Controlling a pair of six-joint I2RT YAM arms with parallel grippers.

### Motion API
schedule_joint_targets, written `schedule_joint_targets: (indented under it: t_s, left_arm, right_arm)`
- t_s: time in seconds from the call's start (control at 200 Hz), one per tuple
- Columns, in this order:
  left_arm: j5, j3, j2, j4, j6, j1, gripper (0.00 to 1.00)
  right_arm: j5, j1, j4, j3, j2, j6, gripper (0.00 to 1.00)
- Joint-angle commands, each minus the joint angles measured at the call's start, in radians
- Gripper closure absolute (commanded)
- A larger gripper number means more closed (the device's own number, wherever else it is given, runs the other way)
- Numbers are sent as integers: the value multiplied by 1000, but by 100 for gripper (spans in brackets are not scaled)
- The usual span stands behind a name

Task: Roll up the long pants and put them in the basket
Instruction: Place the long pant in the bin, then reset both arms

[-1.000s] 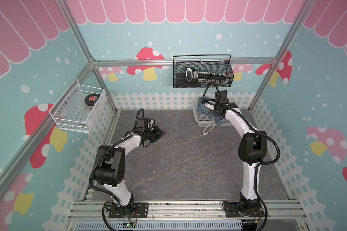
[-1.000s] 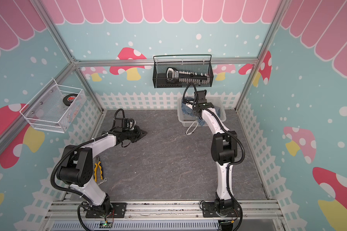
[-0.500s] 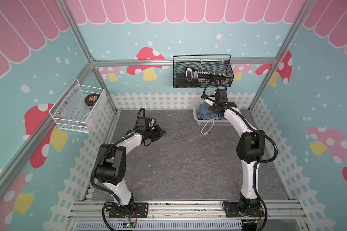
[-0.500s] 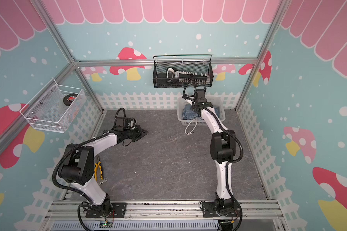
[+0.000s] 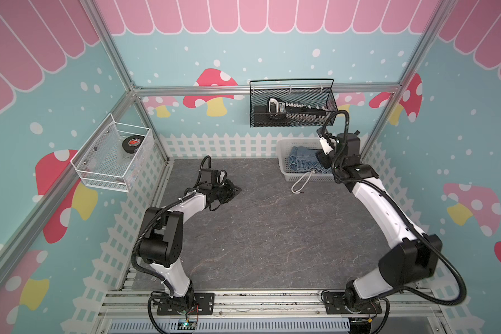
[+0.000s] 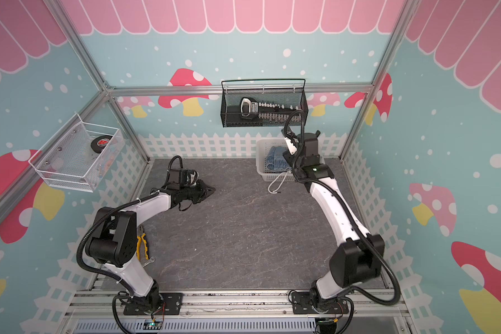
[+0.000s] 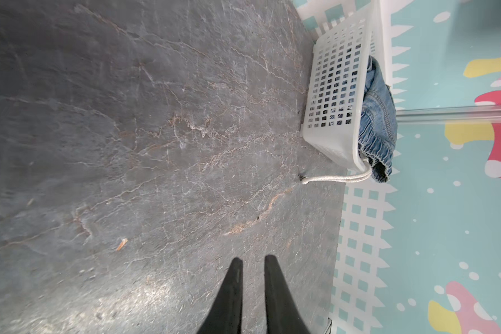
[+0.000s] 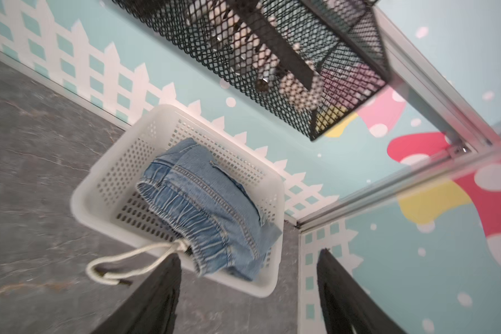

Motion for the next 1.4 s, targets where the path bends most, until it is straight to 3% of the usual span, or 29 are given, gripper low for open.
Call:
schedule_joint_targets:
  t_s: [0.0, 0.075, 0.175, 0.285, 0.38, 0.5, 0.65, 0.765, 0.82, 0.916, 1.046, 1.071, 1.136, 1.241, 1.316, 1.396]
  left_arm:
    - [-191, -22, -126, -54, 84, 6, 75]
    - [-398, -54, -215, -118, 157, 17, 69]
    - [-650, -115, -330, -159, 230, 46, 63]
    - [-841, -179, -417, -149, 308, 77, 54]
    - [-987, -253, -459, -55, 400, 84, 51]
    - [-1021, -435, -491, 257, 545, 87, 51]
    - [-981, -570, -447, 545, 582, 122, 47]
    - [-920, -569, -418, 620, 651, 145, 47]
    - [-919, -579, -407, 668, 659, 155, 47]
    - [-817, -592, -399, 724, 686, 181, 46]
    - [-735, -568, -411, 624, 685, 184, 47]
    - [-720, -569, -429, 594, 683, 182, 41]
    - [-713, -612, -470, 601, 682, 181, 39]
    - [-819, -755, -481, 833, 680, 179, 36]
    - [-806, -808, -426, 935, 678, 188, 35]
    - [-772, -844, -288, 1156, 682, 188, 34]
  right_arm:
    - [-30, 3, -10, -206, -124, 231, 25]
    - [71, -3, 2, -354, -222, 308, 20]
    - [118, -21, 57, -546, -332, 344, 16]
    - [159, -43, 136, -699, -397, 374, 14]
    - [171, -93, 269, -808, -382, 405, 14]
    - [181, -141, 542, -923, -269, 394, 14]
    - [169, -200, 791, -956, -81, 385, 15]
    - [90, -211, 886, -945, 4, 369, 15]
    - [64, -212, 902, -935, 34, 360, 4]
    - [60, -212, 940, -955, 48, 361, 3]
    - [73, -212, 1126, -1050, 59, 360, 1]
    - [72, -213, 1152, -1060, 67, 358, 1]
    - [70, -212, 1163, -1063, 72, 356, 1]
    - [56, -211, 1180, -1070, 81, 350, 1]
    - [45, -211, 1206, -1081, 86, 346, 1]
    - [52, -211, 1213, -1081, 89, 348, 1]
